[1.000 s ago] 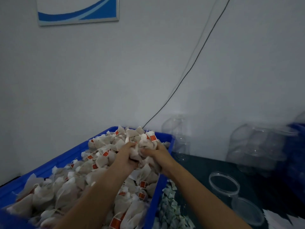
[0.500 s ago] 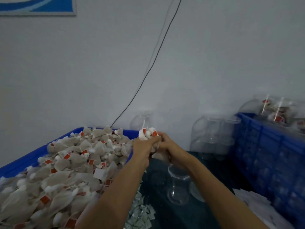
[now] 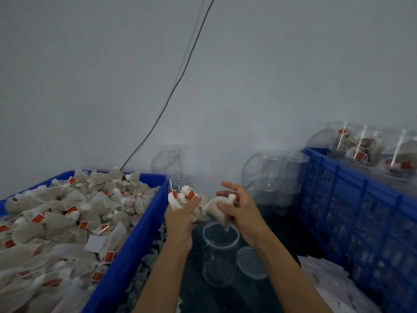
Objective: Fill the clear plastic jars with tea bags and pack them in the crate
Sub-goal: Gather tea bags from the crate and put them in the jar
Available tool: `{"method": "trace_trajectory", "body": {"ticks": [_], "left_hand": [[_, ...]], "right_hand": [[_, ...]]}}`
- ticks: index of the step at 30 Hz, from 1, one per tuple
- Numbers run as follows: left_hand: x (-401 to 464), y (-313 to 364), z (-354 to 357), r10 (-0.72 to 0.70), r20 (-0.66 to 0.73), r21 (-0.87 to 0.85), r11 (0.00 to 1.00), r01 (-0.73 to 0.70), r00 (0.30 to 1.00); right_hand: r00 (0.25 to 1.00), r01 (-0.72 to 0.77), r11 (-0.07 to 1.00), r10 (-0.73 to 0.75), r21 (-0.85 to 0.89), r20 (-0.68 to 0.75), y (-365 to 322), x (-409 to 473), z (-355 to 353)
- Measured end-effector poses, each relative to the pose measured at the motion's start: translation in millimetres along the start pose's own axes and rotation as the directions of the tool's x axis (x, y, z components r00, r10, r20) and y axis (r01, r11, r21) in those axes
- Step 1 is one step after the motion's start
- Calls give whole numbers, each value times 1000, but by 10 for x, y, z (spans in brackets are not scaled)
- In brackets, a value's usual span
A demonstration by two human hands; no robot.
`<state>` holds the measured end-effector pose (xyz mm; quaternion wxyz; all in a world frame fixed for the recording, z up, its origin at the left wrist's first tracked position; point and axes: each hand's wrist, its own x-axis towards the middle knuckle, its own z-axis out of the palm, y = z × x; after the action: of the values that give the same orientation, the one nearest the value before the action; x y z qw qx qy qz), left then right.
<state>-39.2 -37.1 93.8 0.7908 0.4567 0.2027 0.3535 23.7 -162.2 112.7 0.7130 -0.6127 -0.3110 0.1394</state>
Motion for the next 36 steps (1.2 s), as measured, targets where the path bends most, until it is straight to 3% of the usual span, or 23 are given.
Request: {"method": "trace_trajectory", "body": {"ticks": [6, 12, 16, 19, 24, 27, 29, 36], "left_hand": [[95, -130, -22, 23, 27, 5, 1000, -23, 999], [204, -216, -92, -21, 96, 102, 995, 11, 995], [257, -157, -148, -82, 174, 70, 995, 71, 981], [267, -74, -184, -102, 222, 24, 995, 99, 970], [240, 3, -180, -85, 327, 53, 996, 72, 941], [181, 18, -124, -86, 416, 145, 989, 27, 905], [145, 13, -78, -93, 458, 178, 984, 11, 884], [120, -46, -3, -122, 414, 163, 985, 58, 902]], "right_hand": [[969, 91, 972, -137, -218, -205, 101, 42, -111], [959, 159, 875, -247, -457, -139, 253, 13, -85], [979, 138, 823, -197, -551, -48, 292, 32, -61], [988, 126, 830, -155, -543, -7, 275, 41, -61], [968, 183, 883, -239, -433, -79, 176, 29, -81], [973, 223, 907, -231, -356, 21, 127, 0, -40], [971, 237, 885, -229, -401, 69, 143, -7, 22], [929, 245, 848, -343, -469, -136, 211, 39, 93]]}}
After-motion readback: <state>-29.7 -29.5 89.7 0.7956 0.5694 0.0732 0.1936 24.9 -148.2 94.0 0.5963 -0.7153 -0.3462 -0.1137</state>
